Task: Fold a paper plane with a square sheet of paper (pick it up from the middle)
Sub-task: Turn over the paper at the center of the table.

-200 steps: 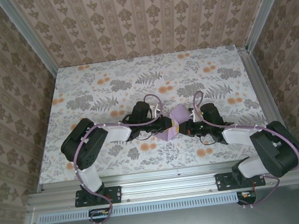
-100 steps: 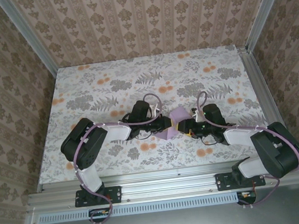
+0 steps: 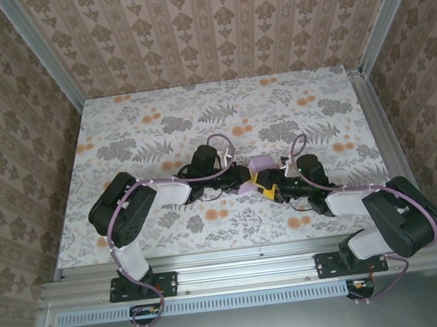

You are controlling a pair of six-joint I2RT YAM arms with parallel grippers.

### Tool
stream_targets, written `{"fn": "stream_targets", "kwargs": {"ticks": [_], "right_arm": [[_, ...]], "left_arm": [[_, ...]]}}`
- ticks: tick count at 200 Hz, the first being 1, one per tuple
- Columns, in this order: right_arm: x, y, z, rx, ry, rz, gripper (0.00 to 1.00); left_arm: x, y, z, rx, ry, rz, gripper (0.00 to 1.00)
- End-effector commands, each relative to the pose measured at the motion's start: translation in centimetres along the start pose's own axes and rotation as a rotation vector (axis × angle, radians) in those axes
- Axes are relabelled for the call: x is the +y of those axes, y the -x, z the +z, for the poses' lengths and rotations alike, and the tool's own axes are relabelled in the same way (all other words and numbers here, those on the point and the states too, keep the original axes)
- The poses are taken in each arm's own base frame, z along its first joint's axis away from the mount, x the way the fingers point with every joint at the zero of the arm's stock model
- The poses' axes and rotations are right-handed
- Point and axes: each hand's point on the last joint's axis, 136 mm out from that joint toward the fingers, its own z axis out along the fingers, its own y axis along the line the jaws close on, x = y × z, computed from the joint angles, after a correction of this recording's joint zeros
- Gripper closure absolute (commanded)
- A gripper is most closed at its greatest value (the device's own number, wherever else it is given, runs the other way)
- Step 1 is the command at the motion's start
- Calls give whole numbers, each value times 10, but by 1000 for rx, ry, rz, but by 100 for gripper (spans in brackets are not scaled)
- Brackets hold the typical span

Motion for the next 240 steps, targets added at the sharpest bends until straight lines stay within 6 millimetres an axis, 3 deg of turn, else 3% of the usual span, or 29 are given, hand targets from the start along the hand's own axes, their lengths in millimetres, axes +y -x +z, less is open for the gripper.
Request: {"fn": "stream_targets", "kwargs": {"ticks": [1,33,78,126,158,180,240], "right_arm": [[4,4,5,-23,20,53,37],[-9,2,0,-41,-25,84,36],[14,19,1,-108,61,137,38],[16,24,5,-154,74,219,42],[27,27,6,-163,106,211,55],[23,27,5,-170,98,216,65],[20,27,6,-170,88,212,80]], "left_arm": [[-18,13,-5,-49,-41,8,85],[-20,15,-11,-59,-39,10,85],[-25,14,-12,-62,-58,-10,86],[-31,17,-12,-79,-100,-42,86],[-26,14,-12,-74,-89,-54,86],[-23,12,-12,-72,-87,-55,85],[-21,11,-15,-75,-81,-53,80]]}}
